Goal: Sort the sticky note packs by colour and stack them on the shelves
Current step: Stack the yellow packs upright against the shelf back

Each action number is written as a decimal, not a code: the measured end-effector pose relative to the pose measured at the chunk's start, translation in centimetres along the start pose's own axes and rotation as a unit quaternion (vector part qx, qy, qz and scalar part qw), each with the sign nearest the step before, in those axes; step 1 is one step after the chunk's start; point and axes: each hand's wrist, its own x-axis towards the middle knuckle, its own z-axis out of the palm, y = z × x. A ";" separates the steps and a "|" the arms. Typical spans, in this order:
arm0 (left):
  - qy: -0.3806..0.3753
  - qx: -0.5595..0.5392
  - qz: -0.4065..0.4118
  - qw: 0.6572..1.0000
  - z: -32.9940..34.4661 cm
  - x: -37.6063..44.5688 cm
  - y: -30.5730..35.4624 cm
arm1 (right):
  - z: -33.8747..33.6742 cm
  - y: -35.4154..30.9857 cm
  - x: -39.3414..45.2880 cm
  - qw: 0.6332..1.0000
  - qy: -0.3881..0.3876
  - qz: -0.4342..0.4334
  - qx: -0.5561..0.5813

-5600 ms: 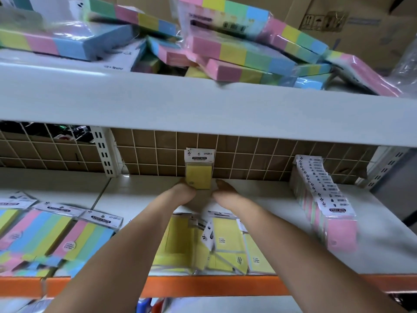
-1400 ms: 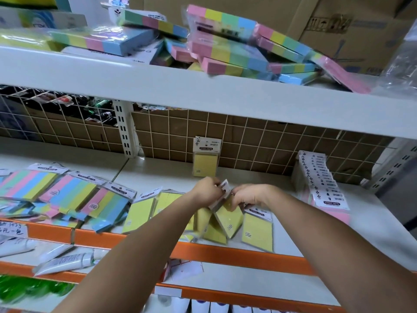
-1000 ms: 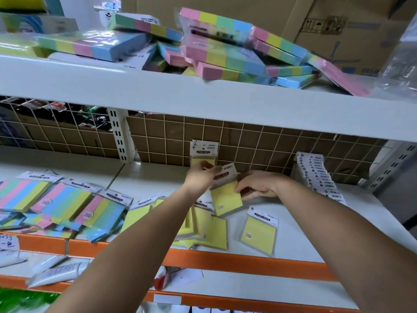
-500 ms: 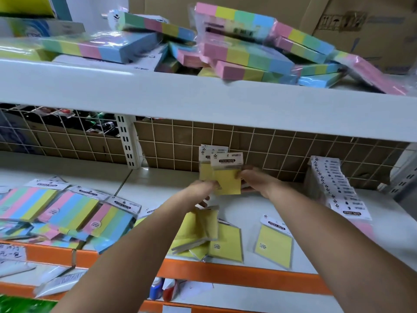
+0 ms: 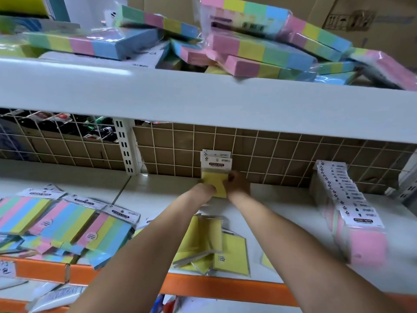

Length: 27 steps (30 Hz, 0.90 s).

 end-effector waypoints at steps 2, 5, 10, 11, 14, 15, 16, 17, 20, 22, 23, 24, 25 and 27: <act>0.000 0.013 -0.002 1.000 0.4 0.4 0.3 | 0.3 0.0 0.0 1.000 0.029 -0.011 0.004; 0.017 0.039 -0.007 0.999 0.6 0.0 0.7 | 0.8 0.4 0.2 0.998 0.054 0.001 0.026; 0.014 0.061 -0.016 0.998 0.5 0.2 0.7 | 1.1 1.6 0.1 0.992 -0.042 0.037 -0.115; 0.015 0.060 -0.018 0.998 0.6 0.3 0.6 | 1.3 1.8 0.1 0.985 -0.076 0.038 -0.148; 0.009 0.069 -0.026 0.997 0.7 0.4 0.6 | 2.0 2.3 0.1 0.971 -0.123 0.027 -0.202; 0.010 0.072 -0.029 0.997 0.6 0.4 0.6 | 2.1 2.3 0.1 0.969 -0.131 0.029 -0.205; 0.009 0.075 -0.031 0.997 0.5 0.3 0.5 | 2.0 2.4 0.1 0.968 -0.137 0.030 -0.208; 0.008 0.076 -0.035 0.996 0.3 0.3 0.5 | 1.9 2.4 0.1 0.967 -0.142 0.029 -0.210; 0.006 0.074 -0.042 0.996 0.1 0.3 0.3 | 1.6 2.7 0.3 0.967 -0.155 0.020 -0.202; 0.005 0.064 -0.042 0.997 0.2 0.3 0.1 | 1.6 2.9 0.5 0.968 -0.163 0.023 -0.187; 0.010 0.063 -0.041 0.997 0.2 0.2 0.1 | 1.5 2.7 0.4 0.970 -0.165 0.027 -0.178; 0.013 0.070 -0.039 0.997 0.3 0.0 0.1 | 1.2 2.5 0.3 0.971 -0.166 0.033 -0.170; 0.016 0.078 -0.035 0.996 0.4 -0.1 0.2 | 0.8 2.3 0.1 0.971 -0.166 0.037 -0.167; 0.013 0.079 -0.017 0.997 0.5 -0.2 0.4 | -0.2 2.2 -0.2 0.974 -0.156 0.040 -0.162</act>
